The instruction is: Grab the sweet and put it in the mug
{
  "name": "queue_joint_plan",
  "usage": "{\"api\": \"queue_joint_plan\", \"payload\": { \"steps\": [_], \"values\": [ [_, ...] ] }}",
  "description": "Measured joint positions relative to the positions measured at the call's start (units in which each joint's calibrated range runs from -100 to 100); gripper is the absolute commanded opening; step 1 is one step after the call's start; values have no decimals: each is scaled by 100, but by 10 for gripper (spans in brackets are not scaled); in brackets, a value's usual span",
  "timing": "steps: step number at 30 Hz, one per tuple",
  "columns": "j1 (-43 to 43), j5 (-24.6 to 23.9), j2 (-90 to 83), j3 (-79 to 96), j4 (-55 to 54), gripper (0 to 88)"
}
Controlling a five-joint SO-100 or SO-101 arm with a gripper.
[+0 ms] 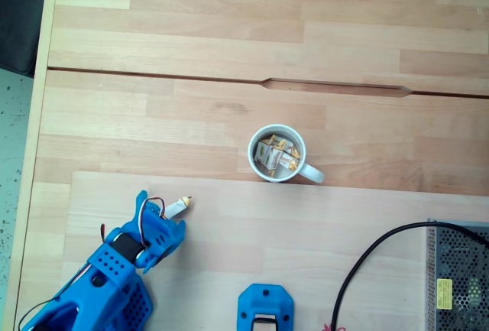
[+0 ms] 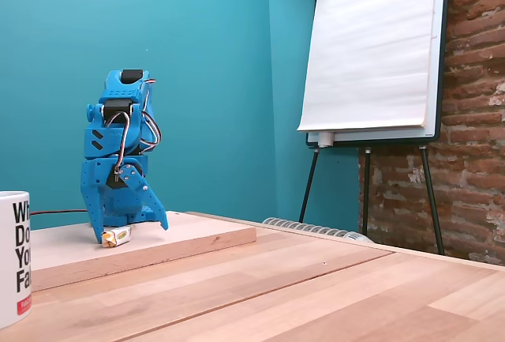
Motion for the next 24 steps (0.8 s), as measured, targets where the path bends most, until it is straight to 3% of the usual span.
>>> {"api": "queue_joint_plan", "payload": {
  "steps": [13, 24],
  "values": [
    [0, -20, 263, -81, -358, 396],
    [0, -44, 263, -90, -374, 35]
  ]
}}
